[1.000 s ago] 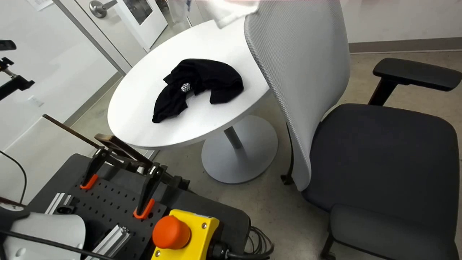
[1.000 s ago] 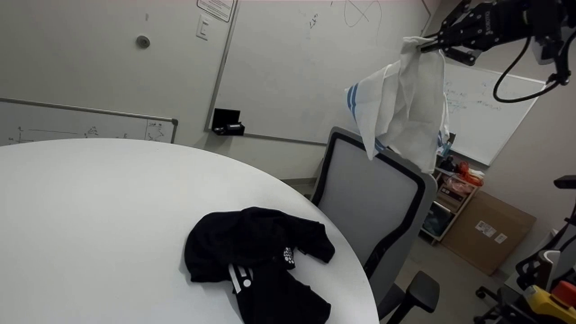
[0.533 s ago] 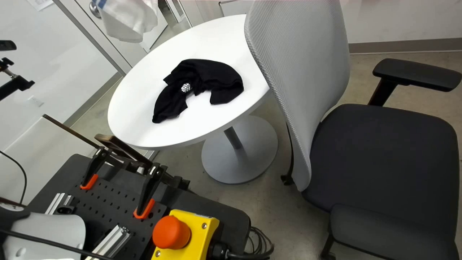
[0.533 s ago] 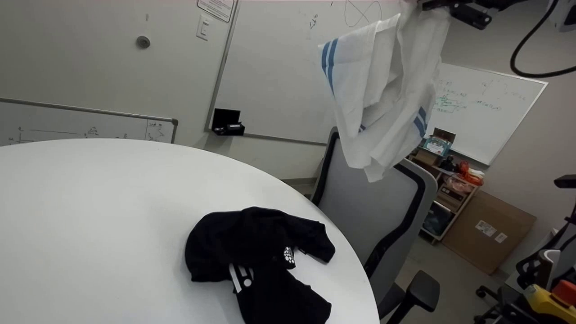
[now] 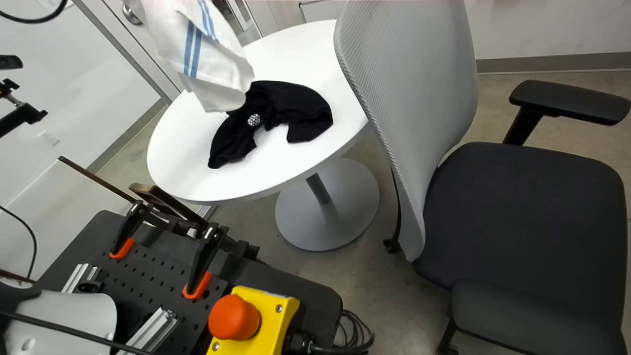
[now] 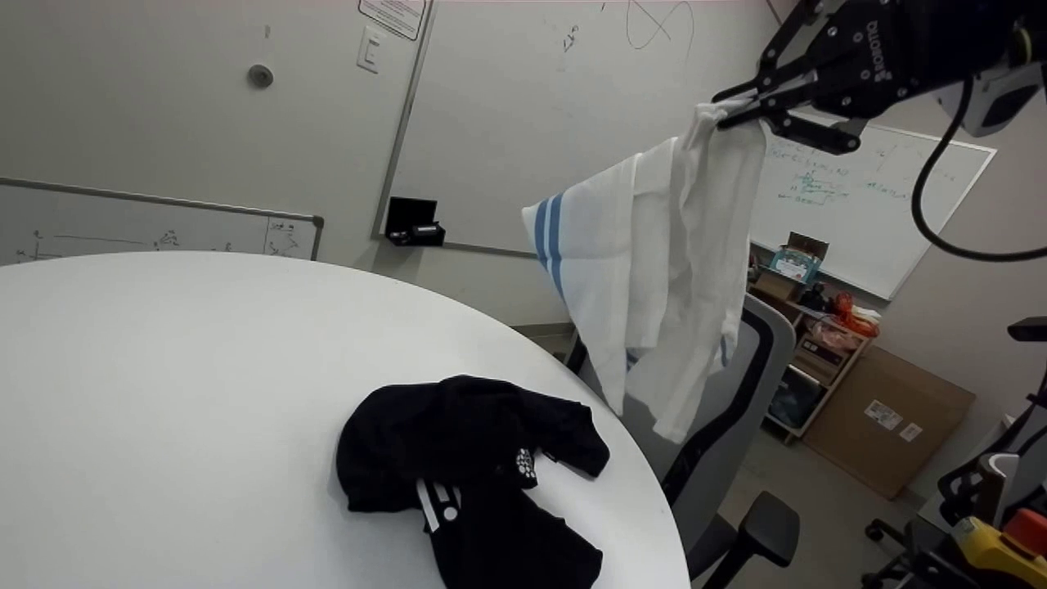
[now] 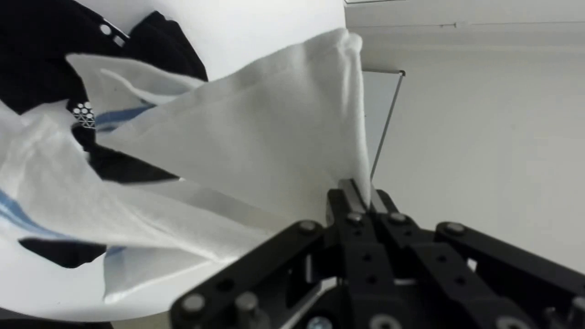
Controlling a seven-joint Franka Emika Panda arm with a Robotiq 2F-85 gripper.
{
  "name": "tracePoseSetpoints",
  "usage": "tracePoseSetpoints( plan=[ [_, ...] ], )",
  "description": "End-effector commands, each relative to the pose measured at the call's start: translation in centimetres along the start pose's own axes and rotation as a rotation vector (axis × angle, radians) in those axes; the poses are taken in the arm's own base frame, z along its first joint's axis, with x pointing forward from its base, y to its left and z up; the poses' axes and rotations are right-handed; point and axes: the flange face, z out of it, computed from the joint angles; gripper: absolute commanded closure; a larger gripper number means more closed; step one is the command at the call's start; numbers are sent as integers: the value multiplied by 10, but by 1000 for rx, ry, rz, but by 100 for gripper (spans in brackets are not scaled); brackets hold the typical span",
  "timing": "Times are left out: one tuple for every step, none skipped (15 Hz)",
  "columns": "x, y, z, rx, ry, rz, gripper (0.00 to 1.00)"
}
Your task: Remove the towel from the chair.
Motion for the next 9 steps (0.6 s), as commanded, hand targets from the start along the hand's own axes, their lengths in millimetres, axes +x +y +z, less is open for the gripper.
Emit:
tracePoseSetpoints(
  plan=[
    [-6,24,18,-75,-12,-44,99],
    [-8,32,23,-98,-10,-53,99],
    [-9,38,26,-114,-8,-65,99],
    [-10,45,29,-135,-8,-79,99],
    [-11,51,33,-154,-7,-93,99],
    [-11,57,36,-171,-5,-105,99],
    [-11,62,39,-187,-7,-114,99],
    [-10,66,42,-199,-5,-122,99],
    [-9,69,44,-208,-2,-130,99]
  ],
)
